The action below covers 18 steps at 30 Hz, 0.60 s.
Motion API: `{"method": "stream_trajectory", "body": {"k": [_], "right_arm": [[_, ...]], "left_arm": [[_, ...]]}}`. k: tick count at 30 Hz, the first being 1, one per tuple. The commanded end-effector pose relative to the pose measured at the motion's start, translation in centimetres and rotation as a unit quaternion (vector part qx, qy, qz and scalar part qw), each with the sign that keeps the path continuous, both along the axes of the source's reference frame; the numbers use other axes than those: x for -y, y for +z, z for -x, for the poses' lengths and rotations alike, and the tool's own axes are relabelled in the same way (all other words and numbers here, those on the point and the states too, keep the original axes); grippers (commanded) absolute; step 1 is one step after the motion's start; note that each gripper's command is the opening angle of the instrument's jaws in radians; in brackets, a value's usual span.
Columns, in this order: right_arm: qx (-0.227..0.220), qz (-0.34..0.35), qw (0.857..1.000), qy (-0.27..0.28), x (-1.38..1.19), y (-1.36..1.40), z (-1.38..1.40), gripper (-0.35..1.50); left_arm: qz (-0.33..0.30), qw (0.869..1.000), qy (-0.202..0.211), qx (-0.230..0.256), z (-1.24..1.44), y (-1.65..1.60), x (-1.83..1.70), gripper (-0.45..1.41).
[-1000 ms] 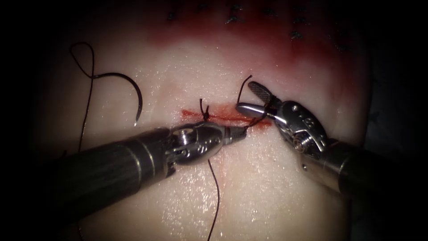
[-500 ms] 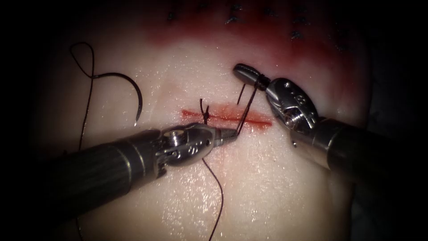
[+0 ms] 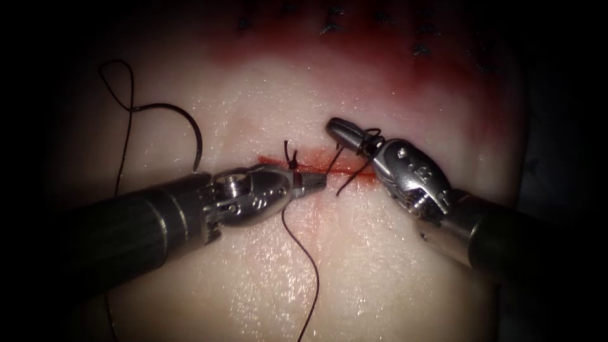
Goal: Wound Closure
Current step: Grab suture tail with right grips, then pull downward with right hand and upward with left hand to tighten
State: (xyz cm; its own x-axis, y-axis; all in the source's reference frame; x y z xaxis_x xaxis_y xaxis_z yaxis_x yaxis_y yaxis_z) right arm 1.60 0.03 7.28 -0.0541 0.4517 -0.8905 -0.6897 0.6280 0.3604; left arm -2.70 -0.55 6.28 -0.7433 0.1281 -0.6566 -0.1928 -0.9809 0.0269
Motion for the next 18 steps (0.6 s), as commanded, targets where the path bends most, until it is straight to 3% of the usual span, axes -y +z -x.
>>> {"method": "stream_trajectory", "body": {"k": [1, 7, 18], "right_arm": [[0.007, 0.01, 1.0, -0.01, 0.1, 0.01, -0.06, -0.35], [0.049, 0.071, 0.996, -0.022, 0.26, -0.07, -0.08, -0.35], [0.12, 0.155, 0.979, -0.059, 0.67, -0.07, -0.1, -0.35]], "left_arm": [[-0.001, 1.0, -0.003, 0.002, 0.06, 0.0, -0.09, -0.35], [-0.009, 1.0, -0.006, 0.0, 0.02, -0.06, -0.25, -0.35], [-0.013, 0.999, -0.046, -0.008, -0.24, -0.35, -0.94, -0.35]]}}
